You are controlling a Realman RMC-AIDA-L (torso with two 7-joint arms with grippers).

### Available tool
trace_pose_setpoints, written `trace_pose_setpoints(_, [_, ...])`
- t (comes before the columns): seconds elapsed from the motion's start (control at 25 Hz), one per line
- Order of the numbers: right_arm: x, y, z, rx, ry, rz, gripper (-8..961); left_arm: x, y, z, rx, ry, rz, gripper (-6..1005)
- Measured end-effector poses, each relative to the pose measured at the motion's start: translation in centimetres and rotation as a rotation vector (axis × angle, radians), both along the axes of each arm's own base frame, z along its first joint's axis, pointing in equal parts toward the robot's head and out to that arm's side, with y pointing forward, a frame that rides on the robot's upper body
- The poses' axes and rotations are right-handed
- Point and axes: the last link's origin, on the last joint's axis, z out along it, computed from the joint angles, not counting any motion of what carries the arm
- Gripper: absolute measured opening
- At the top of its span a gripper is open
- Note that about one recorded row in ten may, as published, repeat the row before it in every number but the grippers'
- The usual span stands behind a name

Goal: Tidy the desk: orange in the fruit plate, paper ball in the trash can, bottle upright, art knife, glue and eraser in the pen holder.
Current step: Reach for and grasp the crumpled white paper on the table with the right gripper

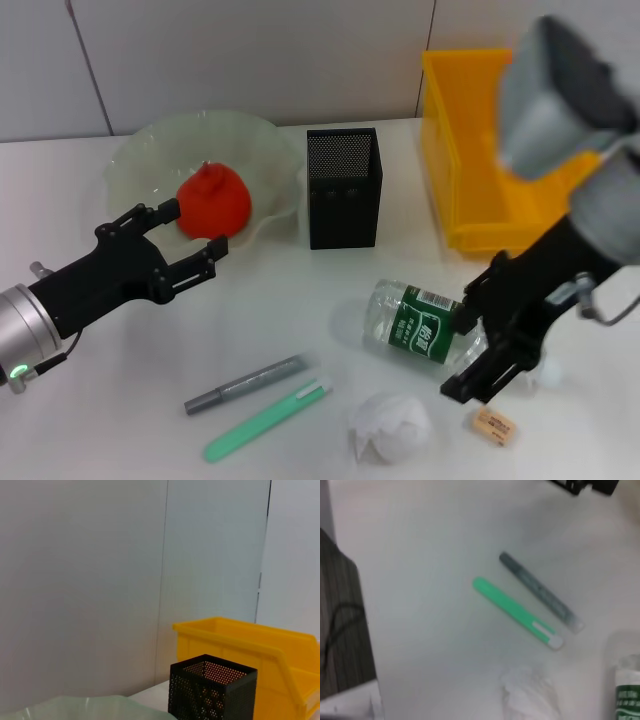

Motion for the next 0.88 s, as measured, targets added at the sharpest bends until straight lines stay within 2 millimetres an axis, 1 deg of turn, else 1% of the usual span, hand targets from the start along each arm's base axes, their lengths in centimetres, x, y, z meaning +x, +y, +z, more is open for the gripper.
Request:
trace_pose_setpoints(0.08, [-0.7,-0.2,-2.1,0.000,-0.078,0.016,772,0.0,0.0,0.0,-0.001,0.002,0.000,842])
trace_pose_setpoints(0.12, [-0.7,-0.2,-2.1,0.000,-0.078,0.016,771,0.0,0.0,0.0,-0.001,0.002,0.001,841])
trace_pose_setpoints(0.2, [-0.9,-0.2,-3.4,0.017,-0.127,0.027,771,0.0,0.0,0.0,-0.001,0.003,0.002,841])
trace_pose_setpoints(0.36, [-1.2,-0.5,-5.4,0.017,-0.171,0.025,772,0.0,0.0,-0.2,-0.004,0.001,0.003,841])
trace_pose_setpoints(0.52, [-1.4,-0.7,-6.8,0.025,-0.170,0.009,773,0.1,0.0,-0.2,-0.005,0.000,0.002,841])
trace_pose_setpoints(0.88, [-1.2,-0.8,-8.6,0.039,-0.181,-0.015,785,0.1,0.0,-0.4,-0.010,0.004,0.006,841])
